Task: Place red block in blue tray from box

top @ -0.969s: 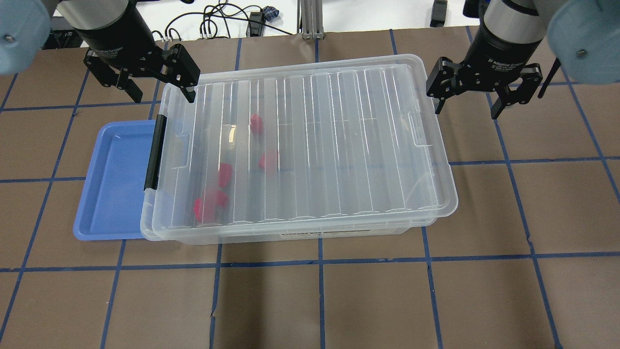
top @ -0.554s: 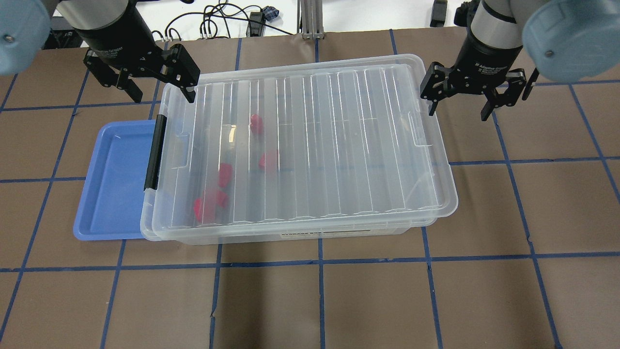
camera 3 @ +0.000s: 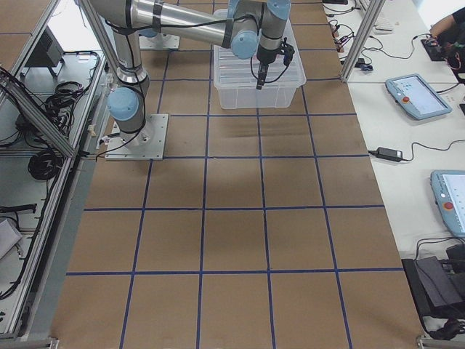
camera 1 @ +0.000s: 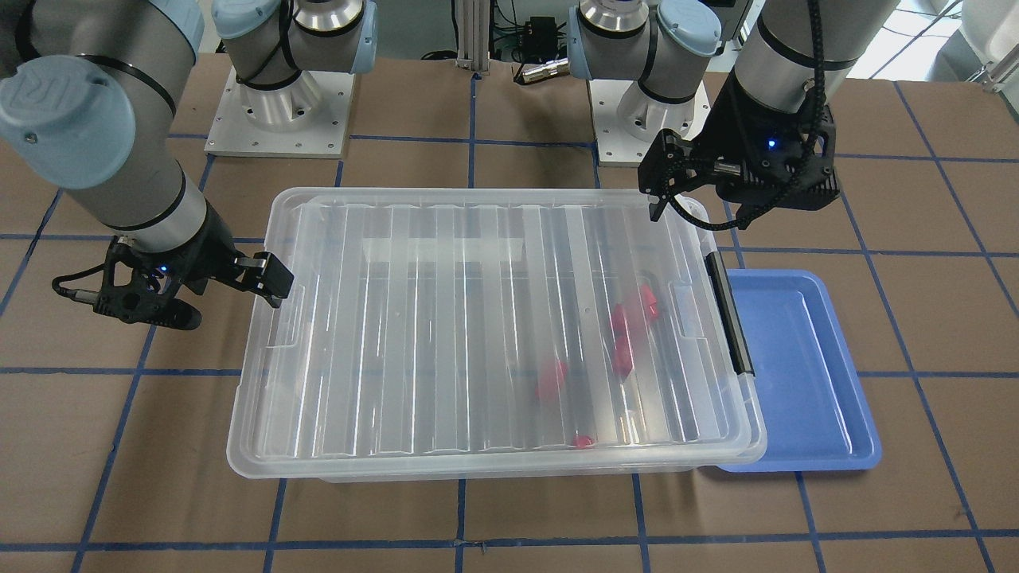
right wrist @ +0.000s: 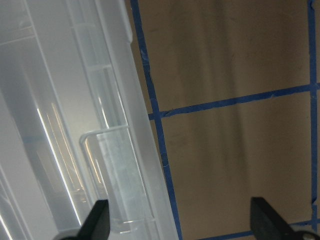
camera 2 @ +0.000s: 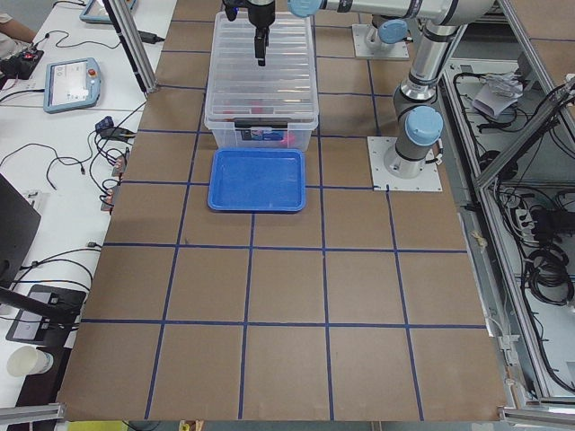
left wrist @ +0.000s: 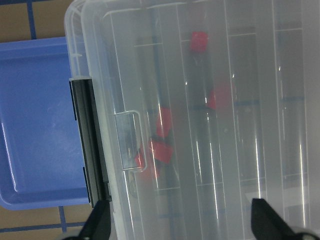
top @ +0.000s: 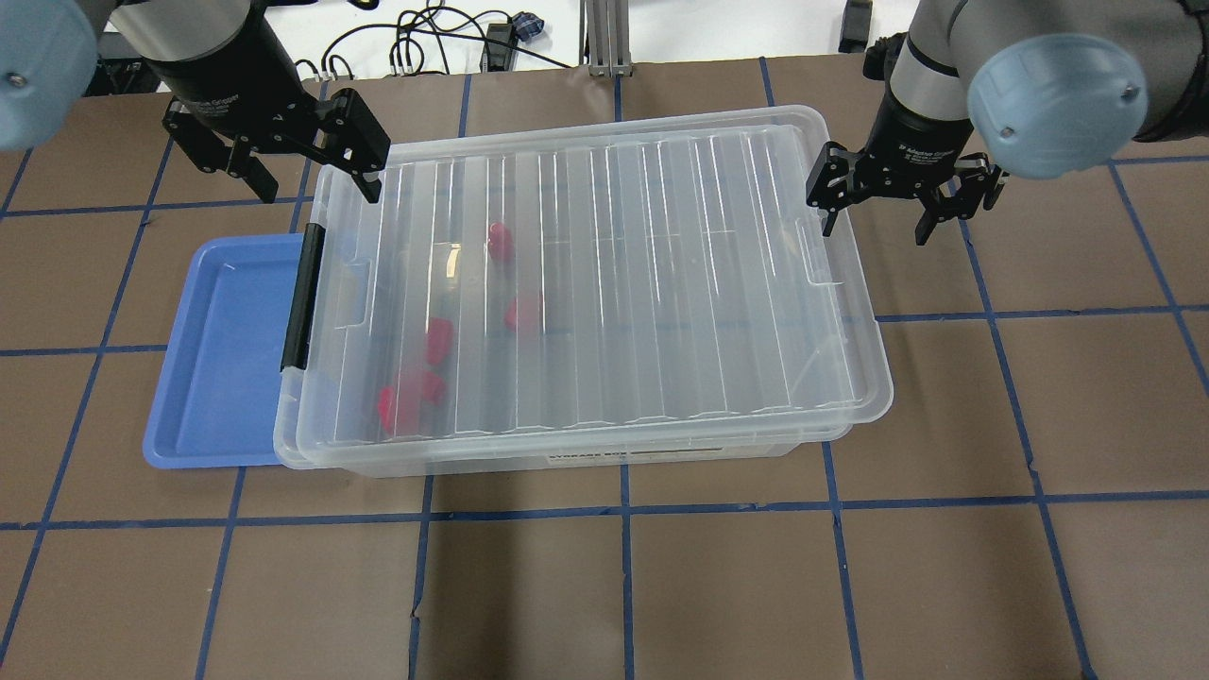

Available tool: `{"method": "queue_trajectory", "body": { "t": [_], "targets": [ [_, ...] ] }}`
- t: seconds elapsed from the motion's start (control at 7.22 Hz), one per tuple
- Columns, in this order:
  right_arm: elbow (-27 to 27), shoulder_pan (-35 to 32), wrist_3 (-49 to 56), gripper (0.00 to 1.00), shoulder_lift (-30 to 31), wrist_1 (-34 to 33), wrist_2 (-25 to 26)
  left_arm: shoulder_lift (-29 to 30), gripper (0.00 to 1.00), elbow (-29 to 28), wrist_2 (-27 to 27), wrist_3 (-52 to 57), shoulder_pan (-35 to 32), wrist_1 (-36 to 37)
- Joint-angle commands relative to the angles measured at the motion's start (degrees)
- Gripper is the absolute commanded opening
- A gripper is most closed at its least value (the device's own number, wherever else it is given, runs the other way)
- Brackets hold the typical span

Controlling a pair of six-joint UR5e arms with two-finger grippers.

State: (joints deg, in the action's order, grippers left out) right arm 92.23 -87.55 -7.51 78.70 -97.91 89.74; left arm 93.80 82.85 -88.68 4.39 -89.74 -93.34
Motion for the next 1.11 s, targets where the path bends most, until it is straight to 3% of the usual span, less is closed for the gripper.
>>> {"method": "queue_trajectory", "body": {
  "t": [0.0, 0.97],
  "targets": [
    [0.58, 0.01, -0.58, 1.0, -1.44, -0.61, 0.18, -0.11, 1.0, 0.2, 0.0, 0.0, 0.0, 0.0],
    [-0.12, 2.38, 0.48, 1.0, -3.47, -0.7, 1.23, -0.38, 1.0, 0.38, 0.0, 0.0, 0.09, 0.09]
  ]
}}
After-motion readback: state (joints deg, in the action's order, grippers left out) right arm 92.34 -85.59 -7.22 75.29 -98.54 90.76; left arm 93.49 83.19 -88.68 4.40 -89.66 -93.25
